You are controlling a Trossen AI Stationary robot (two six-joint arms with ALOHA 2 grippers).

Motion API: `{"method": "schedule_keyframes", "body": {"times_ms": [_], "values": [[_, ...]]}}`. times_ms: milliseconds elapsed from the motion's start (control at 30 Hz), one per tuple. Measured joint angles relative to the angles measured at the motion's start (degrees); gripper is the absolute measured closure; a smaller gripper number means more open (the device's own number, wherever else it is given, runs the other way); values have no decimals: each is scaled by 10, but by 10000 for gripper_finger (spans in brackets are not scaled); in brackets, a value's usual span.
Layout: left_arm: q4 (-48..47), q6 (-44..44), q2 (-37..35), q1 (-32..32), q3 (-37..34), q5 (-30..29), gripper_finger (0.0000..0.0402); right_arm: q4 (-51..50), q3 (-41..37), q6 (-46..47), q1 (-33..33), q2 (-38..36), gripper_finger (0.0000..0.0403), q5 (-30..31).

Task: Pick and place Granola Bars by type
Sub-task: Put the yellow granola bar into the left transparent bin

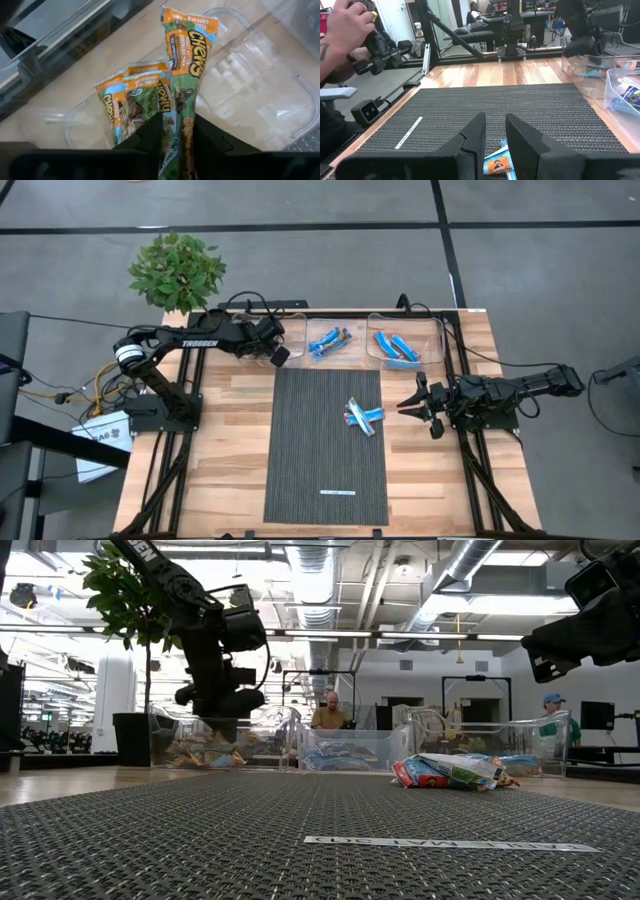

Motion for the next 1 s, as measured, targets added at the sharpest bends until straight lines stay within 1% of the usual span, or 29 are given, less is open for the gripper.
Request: {"method": "schedule_keyframes", "body": {"times_ms": [167,333,467,633,833,1000], "values": [[6,5,0,0,0,0,283,0,0,0,0,0,336,0],[13,24,0,-3,0,18,261,0,0,0,0,0,336,0],[35,50,-2,-14,0,20,258,0,0,0,0,0,336,0],[81,99,-25,-37,0,20,258,0,0,0,0,0,336,0],[134,183,-63,-79,0,21,258,0,0,0,0,0,336,0],[150,258,-88,-120,0,21,258,0,0,0,0,0,336,0]]}}
